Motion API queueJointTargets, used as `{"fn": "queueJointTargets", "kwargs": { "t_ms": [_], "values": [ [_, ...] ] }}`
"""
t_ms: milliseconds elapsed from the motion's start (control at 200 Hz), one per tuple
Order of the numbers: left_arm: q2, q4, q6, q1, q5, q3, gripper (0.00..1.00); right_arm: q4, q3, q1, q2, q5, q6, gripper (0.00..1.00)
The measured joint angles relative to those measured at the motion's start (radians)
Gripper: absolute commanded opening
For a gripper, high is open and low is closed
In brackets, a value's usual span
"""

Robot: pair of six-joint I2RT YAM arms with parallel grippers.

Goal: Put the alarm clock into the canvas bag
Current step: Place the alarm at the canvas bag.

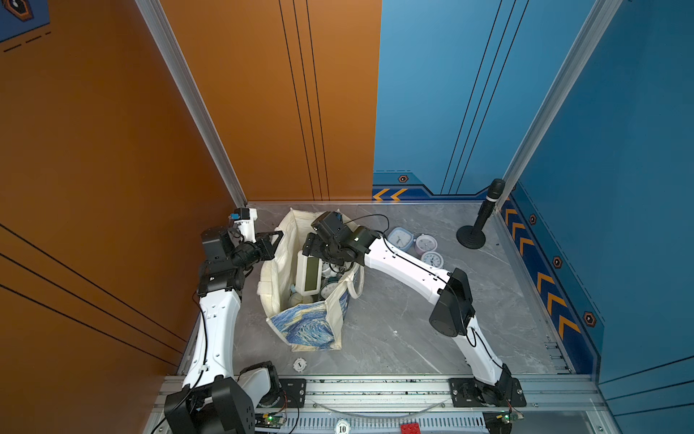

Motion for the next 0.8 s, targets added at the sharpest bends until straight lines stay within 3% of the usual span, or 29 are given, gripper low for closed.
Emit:
{"fn": "queueJointTargets", "kwargs": {
  "t_ms": [435,796],
  "values": [
    [0.0,0.0,0.0,0.0,-0.001,0.0,0.0,-0.002,0.029,-0.009,-0.13,0.043,-0.156,0.85],
    [0.0,0.0,0.0,0.0,-0.003,0.0,0.0,-0.056,-0.014,-0.076,-0.286,0.137,-0.327,0.83]
  ]
}}
